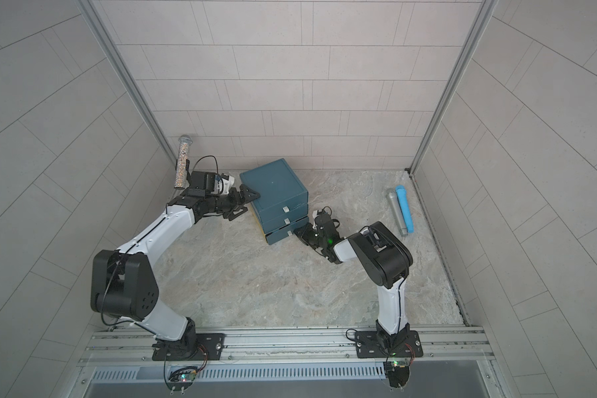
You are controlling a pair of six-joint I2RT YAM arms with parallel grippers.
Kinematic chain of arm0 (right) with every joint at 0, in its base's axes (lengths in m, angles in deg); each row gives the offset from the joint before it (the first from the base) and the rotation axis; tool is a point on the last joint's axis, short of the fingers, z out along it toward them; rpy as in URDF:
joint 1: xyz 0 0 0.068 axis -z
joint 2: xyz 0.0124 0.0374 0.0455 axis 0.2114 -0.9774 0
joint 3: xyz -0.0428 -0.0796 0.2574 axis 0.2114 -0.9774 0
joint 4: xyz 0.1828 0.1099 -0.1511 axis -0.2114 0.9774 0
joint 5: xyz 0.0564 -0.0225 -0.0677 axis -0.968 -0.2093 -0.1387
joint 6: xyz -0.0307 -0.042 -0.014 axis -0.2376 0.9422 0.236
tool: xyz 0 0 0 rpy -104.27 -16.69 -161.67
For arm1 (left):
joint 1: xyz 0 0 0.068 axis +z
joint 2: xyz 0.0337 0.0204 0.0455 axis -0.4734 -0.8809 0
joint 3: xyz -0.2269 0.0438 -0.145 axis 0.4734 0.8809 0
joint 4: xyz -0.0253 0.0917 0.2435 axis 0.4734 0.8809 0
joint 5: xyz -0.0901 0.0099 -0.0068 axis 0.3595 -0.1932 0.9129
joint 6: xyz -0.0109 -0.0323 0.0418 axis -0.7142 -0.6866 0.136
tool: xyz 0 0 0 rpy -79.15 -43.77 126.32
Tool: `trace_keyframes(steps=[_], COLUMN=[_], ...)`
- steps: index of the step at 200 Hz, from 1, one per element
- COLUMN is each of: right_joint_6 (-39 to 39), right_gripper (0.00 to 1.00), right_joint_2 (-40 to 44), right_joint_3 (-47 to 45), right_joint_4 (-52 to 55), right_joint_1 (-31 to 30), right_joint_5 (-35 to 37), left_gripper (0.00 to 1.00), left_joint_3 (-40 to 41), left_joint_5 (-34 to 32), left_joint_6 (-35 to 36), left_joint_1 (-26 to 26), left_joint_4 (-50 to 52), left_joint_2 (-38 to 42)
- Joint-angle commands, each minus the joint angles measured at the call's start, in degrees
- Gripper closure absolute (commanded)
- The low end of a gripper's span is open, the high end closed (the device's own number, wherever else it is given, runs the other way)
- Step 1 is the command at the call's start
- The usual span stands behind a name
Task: Put the paint cans in the drawer according to color
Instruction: Close the drawer in the storage box.
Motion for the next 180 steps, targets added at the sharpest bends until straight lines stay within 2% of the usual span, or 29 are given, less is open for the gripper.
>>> trace_keyframes(steps=[1, 80, 131, 157, 180], right_joint_6=[-0.8, -0.2, 7.2, 15.0, 24.0], right_gripper=[0.91, 0.89, 0.64, 0.53, 0.45], right_joint_2=[-0.1, -2.8, 7.6, 16.4, 26.0], right_joint_3=[0.4, 5.6, 1.5, 1.8, 3.1], right_joint_4=[-2.3, 0.8, 8.7, 21.2, 35.1], right_joint_1=[-0.2, -0.2, -0.2, -0.4, -0.6], right_joint_5=[0.5, 0.6, 2.6, 4.3, 8.4], left_gripper=[0.03, 0.03, 0.00, 0.00, 0.00], left_joint_3=[0.9, 0.8, 1.4, 1.3, 1.5], left_joint_5=[-3.5, -3.1, -3.4, -4.1, -7.5], left_joint_6=[1.5, 1.5, 2.0, 3.1, 5.3], left_joint_1=[-0.1, -0.1, -0.1, -0.1, -0.1], left_joint_4=[5.9, 5.6, 4.3, 4.5, 4.9], left_joint_2=[-2.2, -2.0, -0.9, -0.3, 2.4])
